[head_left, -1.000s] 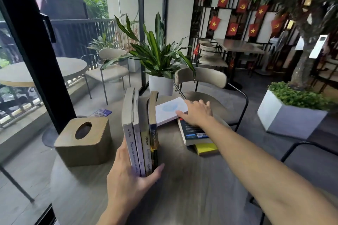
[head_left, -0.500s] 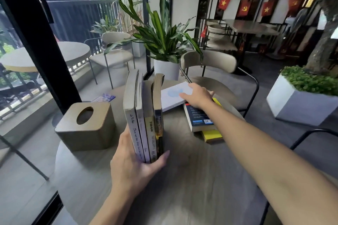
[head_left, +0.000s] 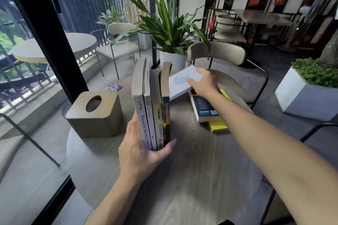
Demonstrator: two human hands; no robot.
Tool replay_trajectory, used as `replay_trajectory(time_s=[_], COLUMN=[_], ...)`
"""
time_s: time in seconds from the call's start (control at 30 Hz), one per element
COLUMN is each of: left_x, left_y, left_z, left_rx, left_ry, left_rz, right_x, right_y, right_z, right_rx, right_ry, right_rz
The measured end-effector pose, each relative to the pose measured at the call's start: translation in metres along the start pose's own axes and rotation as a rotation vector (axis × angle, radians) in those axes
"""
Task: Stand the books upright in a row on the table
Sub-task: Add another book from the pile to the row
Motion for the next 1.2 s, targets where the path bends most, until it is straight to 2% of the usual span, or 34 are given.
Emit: replay_trajectory(time_s=[0.1,0.23,0.67,0.87,1.07,1.2], left_x=[0.001,0.002,0.008,0.010,0.012,0.013], left_y=[0.001,0.000,-0.002,-0.002,-0.002,-0.003], left_z=[0.000,0.000,-0.004,-0.004,-0.004,-0.005], left_rx=[-0.001,0.004,-0.011,-0.021,-0.024,-0.019], left_ry=[0.009,0.007,0.003,0.008,0.025,0.026], left_rz=[0.009,0.023,0.041,0.046,0.035,0.024], right_x=[-0.023,-0.063,-0.151,-0.156,-0.159,-0.162], right_y=[-0.015,-0.039,-0.065,-0.077,-0.083,-0.083], right_z=[-0.003,-0.017,-0.115,-0.150,-0.159,-0.166], right_rx=[0.124,0.233,0.138,0.155,0.084,0.031], right_ry=[-0.062,-0.155,-0.489,-0.462,-0.392,-0.386], right_rz=[0.155,0.165,-0.087,-0.039,0.061,0.040])
Point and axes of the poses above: each hand's wrist, its own z-axis towards the middle knuckle, its own y-axis out of the palm, x = y × z, the point moved 10 cm from there along z, towards the middle knuckle, and after that the axes turned 10 degrees about -y, right-handed, at the moved point
